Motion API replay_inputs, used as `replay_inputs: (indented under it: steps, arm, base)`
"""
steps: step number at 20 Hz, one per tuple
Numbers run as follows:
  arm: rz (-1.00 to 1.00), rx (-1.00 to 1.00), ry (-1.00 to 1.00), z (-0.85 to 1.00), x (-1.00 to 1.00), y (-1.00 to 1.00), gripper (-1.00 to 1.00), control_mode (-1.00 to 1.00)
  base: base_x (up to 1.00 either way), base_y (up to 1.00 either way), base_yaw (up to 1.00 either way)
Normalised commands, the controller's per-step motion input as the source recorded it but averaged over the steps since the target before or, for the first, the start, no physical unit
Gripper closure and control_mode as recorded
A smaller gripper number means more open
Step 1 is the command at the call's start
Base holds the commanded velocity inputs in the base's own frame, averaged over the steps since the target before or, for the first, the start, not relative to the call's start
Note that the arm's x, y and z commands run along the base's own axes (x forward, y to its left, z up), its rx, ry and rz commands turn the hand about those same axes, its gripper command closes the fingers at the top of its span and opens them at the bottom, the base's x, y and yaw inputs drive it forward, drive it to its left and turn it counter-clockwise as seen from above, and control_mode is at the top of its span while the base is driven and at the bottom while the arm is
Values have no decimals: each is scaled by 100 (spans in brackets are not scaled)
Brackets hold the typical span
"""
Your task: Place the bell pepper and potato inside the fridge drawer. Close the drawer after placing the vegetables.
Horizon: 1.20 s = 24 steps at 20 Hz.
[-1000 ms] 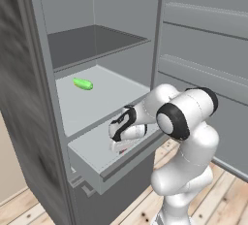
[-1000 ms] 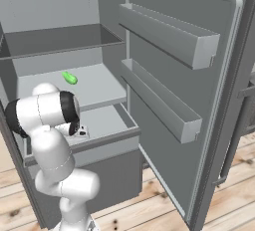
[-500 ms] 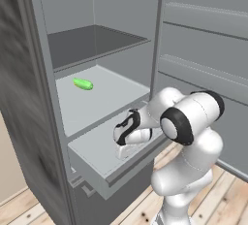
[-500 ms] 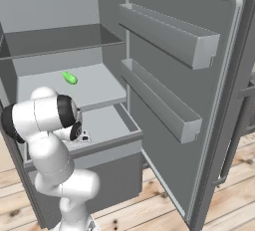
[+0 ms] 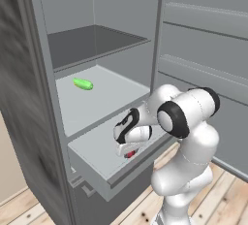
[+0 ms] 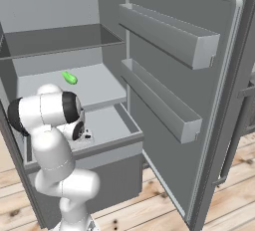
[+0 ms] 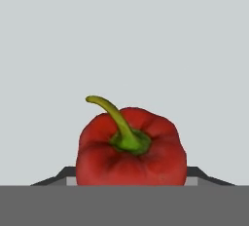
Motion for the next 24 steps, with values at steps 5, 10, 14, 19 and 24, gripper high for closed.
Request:
replay_inputs:
  steps: [5,10,14,19,24]
  arm:
    - [0,0,-3,-15,14,3,-100,-100]
    - [0,0,-11,4,0,11,-100,-100]
    - [0,0,-16,37,-1,21,-100,-100]
    - [-2,0,-21,68,-8,20,-100,-100]
    - [-3,0,-19,78,-22,2,-100,-100]
  base:
    - [0,0,0]
    - [0,0,0]
    - [0,0,0]
    - [0,0,0]
    - [0,0,0]
